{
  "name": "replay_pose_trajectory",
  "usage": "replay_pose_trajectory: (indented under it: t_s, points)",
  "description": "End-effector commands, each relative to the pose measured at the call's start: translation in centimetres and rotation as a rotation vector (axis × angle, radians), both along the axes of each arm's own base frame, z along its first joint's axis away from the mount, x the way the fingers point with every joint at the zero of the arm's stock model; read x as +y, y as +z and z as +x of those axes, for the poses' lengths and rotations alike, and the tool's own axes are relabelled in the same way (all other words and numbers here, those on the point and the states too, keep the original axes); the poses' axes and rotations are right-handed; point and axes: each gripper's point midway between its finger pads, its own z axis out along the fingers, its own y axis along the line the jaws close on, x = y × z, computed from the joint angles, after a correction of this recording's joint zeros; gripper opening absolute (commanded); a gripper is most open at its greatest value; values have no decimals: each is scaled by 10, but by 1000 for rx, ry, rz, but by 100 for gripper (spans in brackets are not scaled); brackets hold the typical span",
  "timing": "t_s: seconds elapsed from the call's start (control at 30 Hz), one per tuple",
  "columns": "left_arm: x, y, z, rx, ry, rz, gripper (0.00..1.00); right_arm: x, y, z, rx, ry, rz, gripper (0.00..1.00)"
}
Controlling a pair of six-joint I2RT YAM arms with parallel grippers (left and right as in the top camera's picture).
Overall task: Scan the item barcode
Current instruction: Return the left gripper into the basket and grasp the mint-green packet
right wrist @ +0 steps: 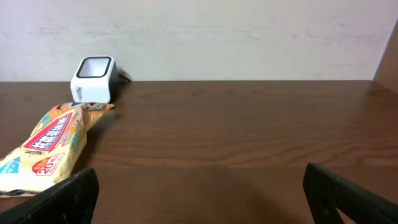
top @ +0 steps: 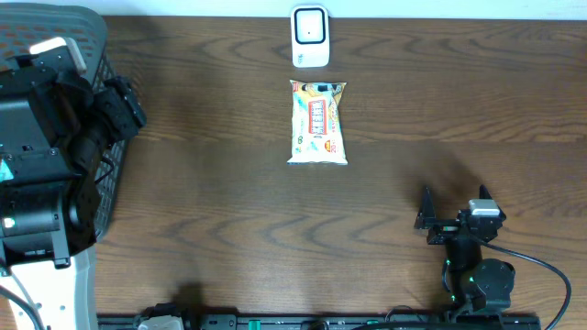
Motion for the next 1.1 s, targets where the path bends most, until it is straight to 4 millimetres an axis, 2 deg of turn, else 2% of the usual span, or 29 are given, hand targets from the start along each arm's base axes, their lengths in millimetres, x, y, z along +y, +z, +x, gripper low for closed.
replay_pose_trajectory:
  t_s: [0.0,0.13,0.27,0.3,0.33,0.47,0.6,0.7,0.9,0.93,1.07]
  points:
    - [19,4,-2,3,74,83,72,1,0,0,-1,4,13,99]
    - [32,2,-3,19,137,126,72,1,0,0,-1,4,13,99]
    - [73,13,-8,19,326,269,72,1,0,0,-1,4,13,99]
    - [78,15,-7,21,329,295,72,1,0,0,-1,4,13,99]
    - [82,15,-6,27,331,313,72,1,0,0,-1,4,13,99]
    - [120,4,-7,82,425,330,72,1,0,0,-1,4,13,99]
    - [171,-33,-22,243,550,306,73,1,0,0,0,4,13,99]
    - [196,-63,-29,362,590,288,72,1,0,0,-1,4,13,99]
    - [215,-112,-20,568,500,334,72,1,0,0,-1,4,13,99]
    - [221,-129,-16,613,492,321,72,1,0,0,-1,4,13,99]
    - [234,-172,-13,792,405,376,72,1,0,0,-1,4,13,99]
